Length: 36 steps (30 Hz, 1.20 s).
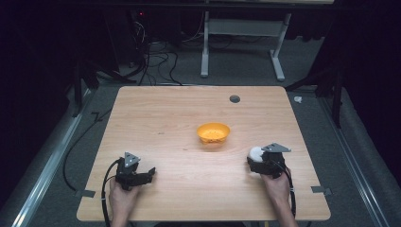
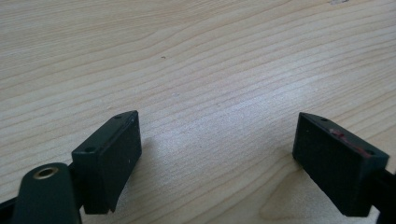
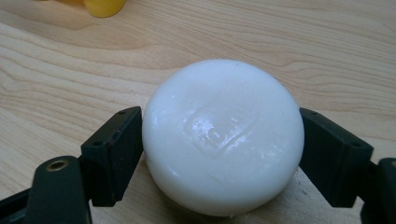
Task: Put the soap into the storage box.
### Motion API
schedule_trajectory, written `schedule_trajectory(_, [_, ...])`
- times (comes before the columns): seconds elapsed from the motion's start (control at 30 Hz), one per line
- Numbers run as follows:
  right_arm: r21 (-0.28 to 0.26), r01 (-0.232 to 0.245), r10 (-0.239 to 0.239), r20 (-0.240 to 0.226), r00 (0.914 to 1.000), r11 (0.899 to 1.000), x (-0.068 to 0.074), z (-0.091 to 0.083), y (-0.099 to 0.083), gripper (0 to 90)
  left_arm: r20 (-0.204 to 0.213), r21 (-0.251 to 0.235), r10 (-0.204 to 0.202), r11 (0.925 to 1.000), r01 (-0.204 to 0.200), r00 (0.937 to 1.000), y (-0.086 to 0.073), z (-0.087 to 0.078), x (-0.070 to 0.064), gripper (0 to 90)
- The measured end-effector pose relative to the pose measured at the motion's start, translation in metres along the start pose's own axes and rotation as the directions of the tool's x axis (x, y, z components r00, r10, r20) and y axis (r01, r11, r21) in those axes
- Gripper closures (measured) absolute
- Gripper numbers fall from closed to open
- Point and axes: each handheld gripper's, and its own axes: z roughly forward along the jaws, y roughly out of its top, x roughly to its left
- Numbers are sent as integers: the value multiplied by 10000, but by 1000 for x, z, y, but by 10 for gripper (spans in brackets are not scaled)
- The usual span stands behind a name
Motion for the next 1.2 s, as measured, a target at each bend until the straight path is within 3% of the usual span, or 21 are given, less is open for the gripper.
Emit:
schedule_trajectory(0.73, [127, -420, 421, -29, 9991, 9990, -3, 4, 1, 244, 0, 0, 0, 10000, 0, 10000, 0, 0, 0, 161])
schedule_trajectory(1.2, [-153, -746, 739, -414, 9964, 9971, -8, -4, 6, 245, -3, 1, 2, 10000, -2, 10000, 0, 0, 0, 161])
